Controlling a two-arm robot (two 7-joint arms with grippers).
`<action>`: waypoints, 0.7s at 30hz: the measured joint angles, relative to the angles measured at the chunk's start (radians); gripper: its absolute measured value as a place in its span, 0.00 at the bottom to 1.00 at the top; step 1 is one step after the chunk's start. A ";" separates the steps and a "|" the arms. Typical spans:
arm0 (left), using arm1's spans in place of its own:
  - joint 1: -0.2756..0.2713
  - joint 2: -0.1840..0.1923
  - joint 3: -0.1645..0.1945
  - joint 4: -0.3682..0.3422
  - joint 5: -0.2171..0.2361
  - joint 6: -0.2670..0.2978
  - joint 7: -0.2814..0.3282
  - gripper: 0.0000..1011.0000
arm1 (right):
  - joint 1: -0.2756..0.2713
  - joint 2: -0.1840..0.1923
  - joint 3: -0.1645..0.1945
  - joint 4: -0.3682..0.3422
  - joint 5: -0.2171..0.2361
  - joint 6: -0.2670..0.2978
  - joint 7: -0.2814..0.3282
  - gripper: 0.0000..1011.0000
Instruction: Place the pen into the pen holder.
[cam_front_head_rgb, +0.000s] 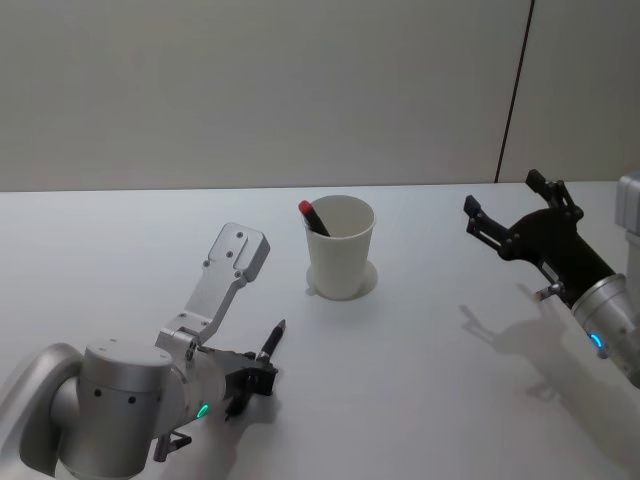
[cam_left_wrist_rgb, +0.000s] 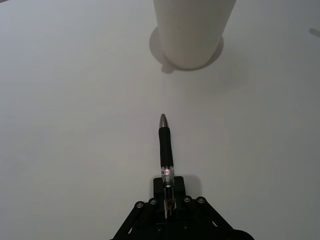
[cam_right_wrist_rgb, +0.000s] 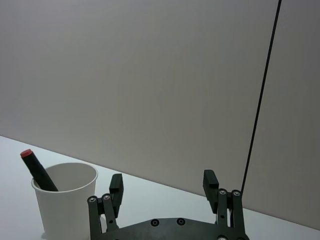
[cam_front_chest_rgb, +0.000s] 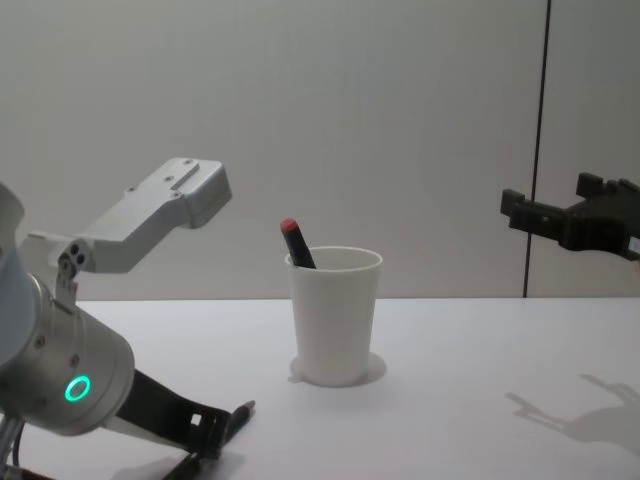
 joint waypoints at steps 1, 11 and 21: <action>0.001 0.000 0.000 0.000 0.001 0.000 0.000 0.99 | 0.000 0.000 0.000 0.000 0.000 0.000 0.000 0.99; 0.006 -0.003 -0.005 -0.004 0.011 0.002 -0.007 0.99 | 0.000 0.000 0.000 0.000 0.000 0.000 0.000 0.99; 0.012 -0.003 -0.006 -0.018 0.044 0.003 -0.009 0.99 | 0.000 0.000 0.000 0.000 0.000 0.000 0.000 0.99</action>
